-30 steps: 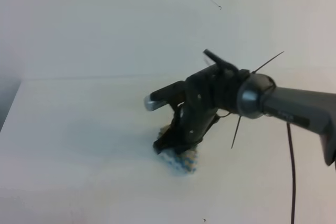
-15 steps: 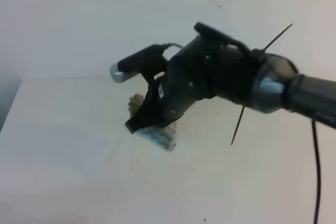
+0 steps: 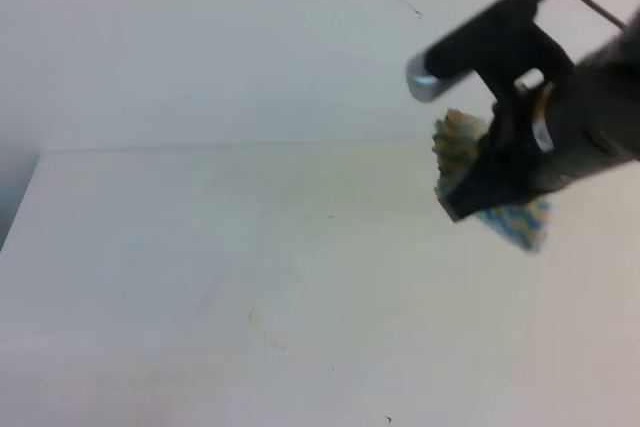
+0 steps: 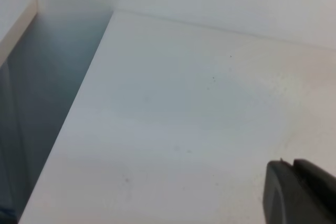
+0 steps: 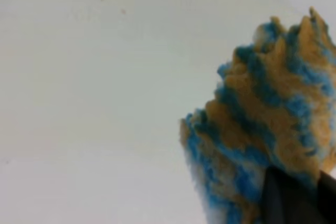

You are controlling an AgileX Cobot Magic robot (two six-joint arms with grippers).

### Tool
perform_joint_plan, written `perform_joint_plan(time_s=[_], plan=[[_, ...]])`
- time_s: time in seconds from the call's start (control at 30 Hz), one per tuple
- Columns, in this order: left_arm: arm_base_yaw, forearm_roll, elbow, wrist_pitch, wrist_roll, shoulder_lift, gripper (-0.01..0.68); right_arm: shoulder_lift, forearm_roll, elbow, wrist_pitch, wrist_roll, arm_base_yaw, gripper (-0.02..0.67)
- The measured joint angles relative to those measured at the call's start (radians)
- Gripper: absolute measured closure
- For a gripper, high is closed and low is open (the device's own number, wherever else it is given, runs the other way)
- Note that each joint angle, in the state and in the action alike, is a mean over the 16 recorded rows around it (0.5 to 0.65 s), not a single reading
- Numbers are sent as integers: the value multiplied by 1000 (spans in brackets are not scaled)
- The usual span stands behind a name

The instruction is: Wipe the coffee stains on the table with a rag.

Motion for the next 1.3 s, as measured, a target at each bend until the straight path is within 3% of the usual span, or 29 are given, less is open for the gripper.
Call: perform_joint_plan(time_s=[0.23,0.47,0.73,0.97,1.07,1.3], plan=[[0,0,0,0,0,0,674,21,91,248,-232,14,-70,652],[0,0,0,0,0,0,674,161,144,323,-341,28,-87,632],[0,0,0,0,0,0,674,237,157,300,-315,53,-87,449],[0,0,0,0,0,0,674,118,105,240,-231,63,-87,323],[0,0,0,0,-1,0,674,13,64,212,-185,64,-87,347],[0,0,0,0,-1,0,674,-310,-41,196,-92,76,-87,521]])
